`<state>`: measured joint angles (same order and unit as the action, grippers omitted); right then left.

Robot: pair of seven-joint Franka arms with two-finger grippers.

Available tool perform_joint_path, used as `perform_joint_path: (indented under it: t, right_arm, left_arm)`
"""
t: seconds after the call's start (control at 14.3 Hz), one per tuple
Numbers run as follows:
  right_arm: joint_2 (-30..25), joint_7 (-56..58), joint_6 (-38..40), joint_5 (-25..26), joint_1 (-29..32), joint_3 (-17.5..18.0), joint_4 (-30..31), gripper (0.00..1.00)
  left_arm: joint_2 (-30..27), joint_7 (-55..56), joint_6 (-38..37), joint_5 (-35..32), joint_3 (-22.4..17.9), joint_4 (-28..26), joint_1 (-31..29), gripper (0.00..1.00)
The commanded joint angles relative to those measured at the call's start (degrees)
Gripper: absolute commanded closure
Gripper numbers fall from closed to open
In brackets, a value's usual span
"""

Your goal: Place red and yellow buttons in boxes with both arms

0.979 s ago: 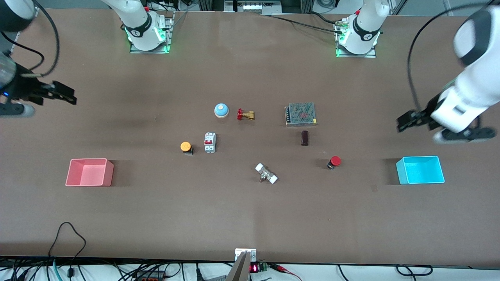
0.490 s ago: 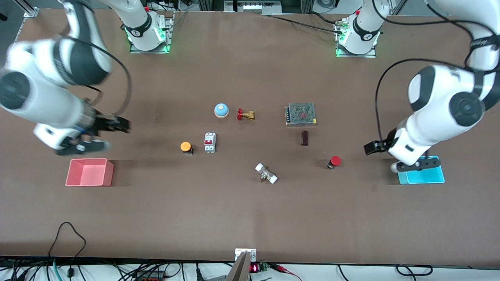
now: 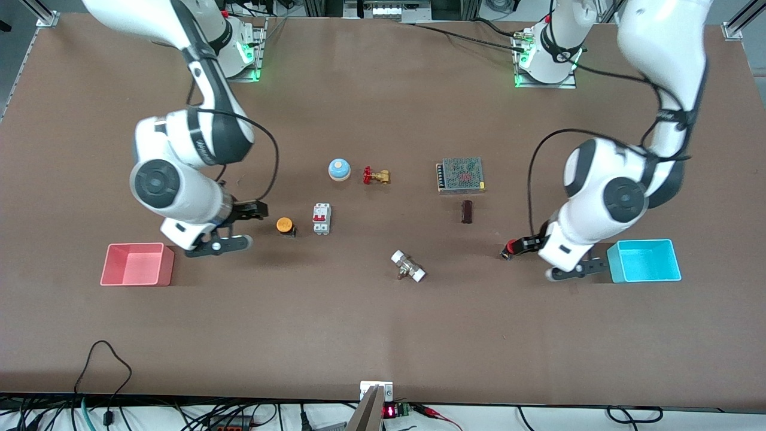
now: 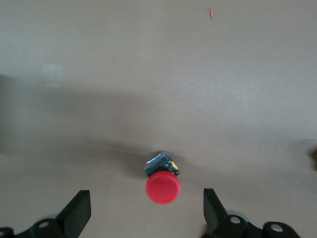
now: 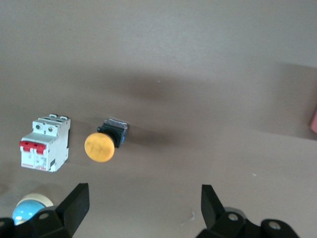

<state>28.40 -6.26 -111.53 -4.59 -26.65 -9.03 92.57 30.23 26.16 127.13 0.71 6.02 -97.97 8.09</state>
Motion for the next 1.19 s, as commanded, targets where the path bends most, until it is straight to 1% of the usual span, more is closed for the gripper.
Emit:
perform_joint_path:
  t: [0.0,0.28,0.35,0.56,0.77,0.84,1.12]
  right_arm:
    - [3.1,-3.1,-1.7,-0.9,-1.6,-0.5,-0.6,0.0]
    - [5.3,-5.4,-4.0,-1.7,-2.8,-0.5,-0.6,0.0]
    - [6.0,-6.5,-5.1,-1.8,-2.8,-0.4,-0.6,0.0]
    - [7.2,-9.5,-6.6,-1.9,-4.1,-0.4,-0.9,0.0]
    - [8.5,-11.7,-7.6,-1.8,-4.9,-0.4,-1.0,0.0]
    - [8.6,-11.8,-7.6,-1.8,-5.1,-0.4,-1.0,0.0]
    - [9.7,-11.8,-7.7,-1.8,-5.3,-0.4,-1.0,0.0]
  left_arm:
    - [2.0,0.7,0.6,0.3,-0.5,0.4,1.4,0.0]
    - [4.4,0.6,1.4,0.0,-0.6,0.2,2.1,0.0]
    - [4.6,0.8,1.4,0.0,-0.6,0.2,2.3,0.03]
    - [4.9,1.1,1.4,0.0,-0.6,0.2,2.3,0.2]
    - [5.0,1.2,1.4,0.0,-0.7,0.2,2.3,0.41]
    - [5.0,1.2,1.4,0.0,-0.7,0.2,2.3,0.46]
    - [4.9,1.2,1.5,0.1,-0.9,0.8,2.3,0.63]
